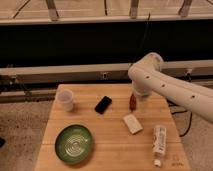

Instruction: Place the eraser on the white sponge

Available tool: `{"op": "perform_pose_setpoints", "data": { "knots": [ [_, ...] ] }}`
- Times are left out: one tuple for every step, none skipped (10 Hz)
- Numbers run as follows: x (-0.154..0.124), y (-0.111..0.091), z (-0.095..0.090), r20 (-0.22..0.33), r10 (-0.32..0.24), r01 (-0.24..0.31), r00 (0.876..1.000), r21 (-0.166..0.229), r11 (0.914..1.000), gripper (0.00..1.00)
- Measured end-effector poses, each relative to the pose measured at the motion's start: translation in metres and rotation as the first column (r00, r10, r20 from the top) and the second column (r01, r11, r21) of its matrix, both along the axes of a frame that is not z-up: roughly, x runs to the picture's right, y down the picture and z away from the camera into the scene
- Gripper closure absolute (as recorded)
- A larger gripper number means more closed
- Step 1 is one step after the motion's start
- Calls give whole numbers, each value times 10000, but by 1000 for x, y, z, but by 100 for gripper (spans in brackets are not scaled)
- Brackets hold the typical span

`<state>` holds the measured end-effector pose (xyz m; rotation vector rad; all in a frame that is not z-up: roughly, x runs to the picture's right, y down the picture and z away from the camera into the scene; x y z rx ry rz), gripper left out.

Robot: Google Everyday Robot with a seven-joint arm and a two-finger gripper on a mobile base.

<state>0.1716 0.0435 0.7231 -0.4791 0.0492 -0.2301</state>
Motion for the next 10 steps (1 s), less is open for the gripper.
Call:
{"op": "perform_pose_setpoints", "data": {
  "knots": [
    [0, 0, 1, 28, -97, 97, 9999, -4, 10000, 20],
    [-1, 1, 3, 91, -321, 321, 9994, -2, 9995, 20],
    [-12, -2, 7, 237, -575, 575, 9981, 28, 9983, 20],
    [-21, -4, 10, 342, -795, 794, 9962, 55, 9968, 20],
    [-27, -5, 12, 414, -951, 948, 9946, 73, 9955, 20],
    [-30, -7, 15, 477, -1209, 1206, 9915, 73, 9927, 20],
    [-32, -7, 17, 522, -1325, 1323, 9898, 65, 9912, 20],
    [-32, -7, 20, 626, -1500, 1499, 9867, 73, 9887, 20],
    [-38, -6, 25, 755, -1655, 1652, 9833, 93, 9862, 20],
    [-44, -6, 29, 856, -1782, 1780, 9803, 106, 9840, 20]
  ]
}}
